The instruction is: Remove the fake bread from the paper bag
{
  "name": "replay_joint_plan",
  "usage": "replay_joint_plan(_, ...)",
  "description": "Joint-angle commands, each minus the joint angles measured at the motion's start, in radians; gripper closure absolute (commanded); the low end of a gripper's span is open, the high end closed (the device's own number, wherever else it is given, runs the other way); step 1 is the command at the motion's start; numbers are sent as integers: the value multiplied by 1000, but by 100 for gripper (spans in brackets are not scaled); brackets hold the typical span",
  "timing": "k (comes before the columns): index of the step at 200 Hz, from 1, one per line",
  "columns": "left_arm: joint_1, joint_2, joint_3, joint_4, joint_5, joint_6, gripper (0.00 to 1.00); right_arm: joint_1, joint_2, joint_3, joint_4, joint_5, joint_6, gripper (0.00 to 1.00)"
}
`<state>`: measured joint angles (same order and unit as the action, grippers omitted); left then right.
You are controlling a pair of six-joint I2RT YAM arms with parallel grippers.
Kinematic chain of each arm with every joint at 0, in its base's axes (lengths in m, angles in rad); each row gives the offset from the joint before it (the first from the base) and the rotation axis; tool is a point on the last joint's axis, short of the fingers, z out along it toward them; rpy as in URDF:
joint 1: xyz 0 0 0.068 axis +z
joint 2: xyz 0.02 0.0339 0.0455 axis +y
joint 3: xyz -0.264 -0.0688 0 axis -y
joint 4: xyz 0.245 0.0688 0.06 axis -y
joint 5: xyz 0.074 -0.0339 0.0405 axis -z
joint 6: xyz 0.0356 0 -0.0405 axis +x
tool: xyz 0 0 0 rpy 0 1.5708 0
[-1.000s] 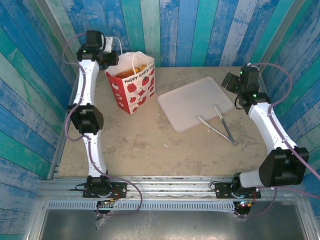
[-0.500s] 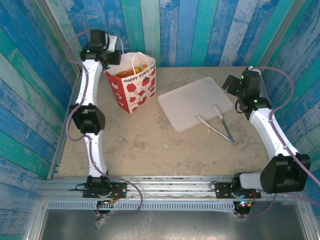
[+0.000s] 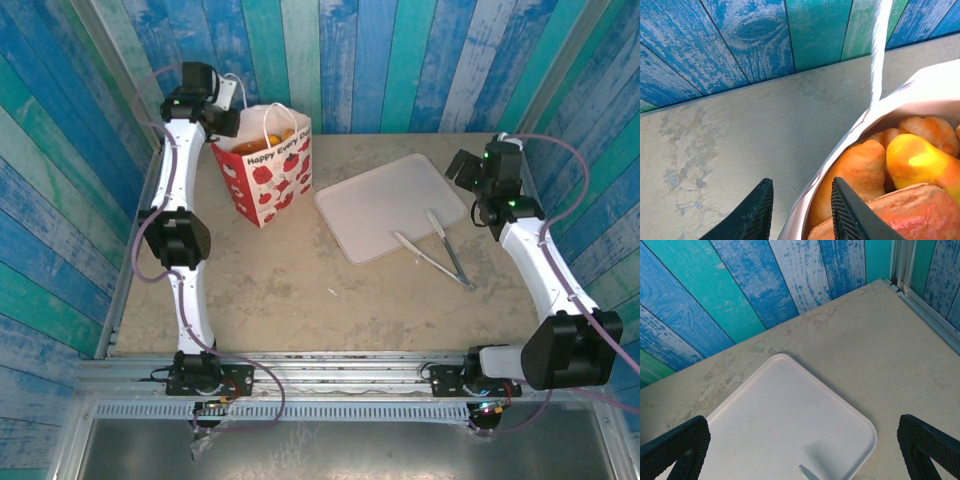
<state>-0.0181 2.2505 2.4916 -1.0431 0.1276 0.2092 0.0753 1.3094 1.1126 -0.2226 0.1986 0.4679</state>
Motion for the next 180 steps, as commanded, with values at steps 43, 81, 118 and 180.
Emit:
replay_joint_plan(43,-2,80,25,10,10,22,71,-2,-48,-23,10,19,4,0)
replay_joint_plan(81,-2,98,31,20,15,22,81,-2,-68,-33,13,41,-2,0)
replay_joint_plan(118,-3,84,35,66,3,16,97,-1,-90,-65,61,21,-1,0)
replay_joint_plan(180,-5,27,39,229,23,57,100,0,-150,-213,249,16,-36,0)
